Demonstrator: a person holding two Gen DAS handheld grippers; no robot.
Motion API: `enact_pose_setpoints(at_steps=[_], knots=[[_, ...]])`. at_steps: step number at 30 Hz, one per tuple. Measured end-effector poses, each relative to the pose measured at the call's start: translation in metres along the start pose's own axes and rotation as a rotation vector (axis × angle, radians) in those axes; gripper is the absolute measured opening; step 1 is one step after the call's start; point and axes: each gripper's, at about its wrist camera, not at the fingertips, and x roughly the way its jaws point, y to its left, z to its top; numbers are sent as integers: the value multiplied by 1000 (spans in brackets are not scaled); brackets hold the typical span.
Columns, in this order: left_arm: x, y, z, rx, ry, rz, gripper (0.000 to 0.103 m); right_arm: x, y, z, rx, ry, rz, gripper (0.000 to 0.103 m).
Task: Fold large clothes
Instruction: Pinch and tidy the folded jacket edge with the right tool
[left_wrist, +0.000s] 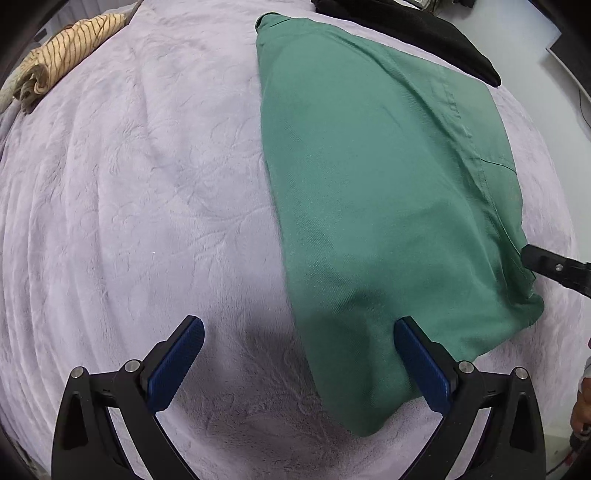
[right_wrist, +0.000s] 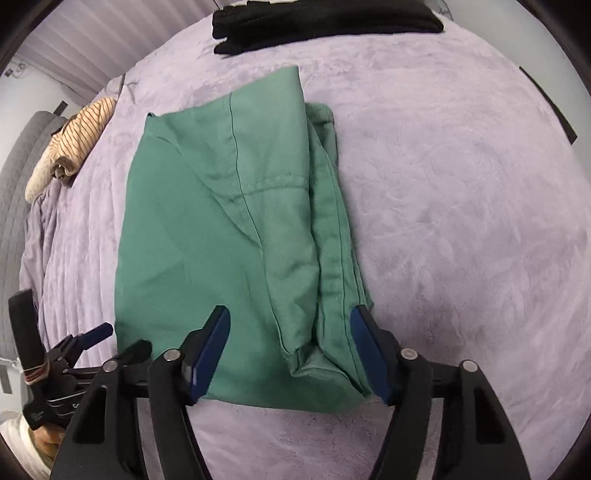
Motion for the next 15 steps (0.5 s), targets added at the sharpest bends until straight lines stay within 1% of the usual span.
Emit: enact_pose_setpoints(at_steps=[1,2,3,4,6,8,10,12,15], knots=[[-2,-1,-2,2,-1,7,103,7,-7,0,11,24,26,19],[-2,-3,-1,6,-2,15,103,15,-13,2,31,47,53,9],[-2,-4,0,10,-5,23,103,18,-22,4,68,52,88,10],[-2,-5,0,13,-6,29,103,14,-31,6,106,30,122,10],[-4,-11,-7,12,0,31,103,10,-55,8,177,-3,156,10],[-2,-18,-9,5,12,36,103,21,-80,6,253,29,215,10],[2,-19,-5,0,19,47,103,30,-89,4,250,55,233,9],[5,-25,-5,-4,25,59,103,31,-92,4,242,57,245,9],[7,-35,-6,-7,31,72,103,30,-101,2,266,69,273,9]])
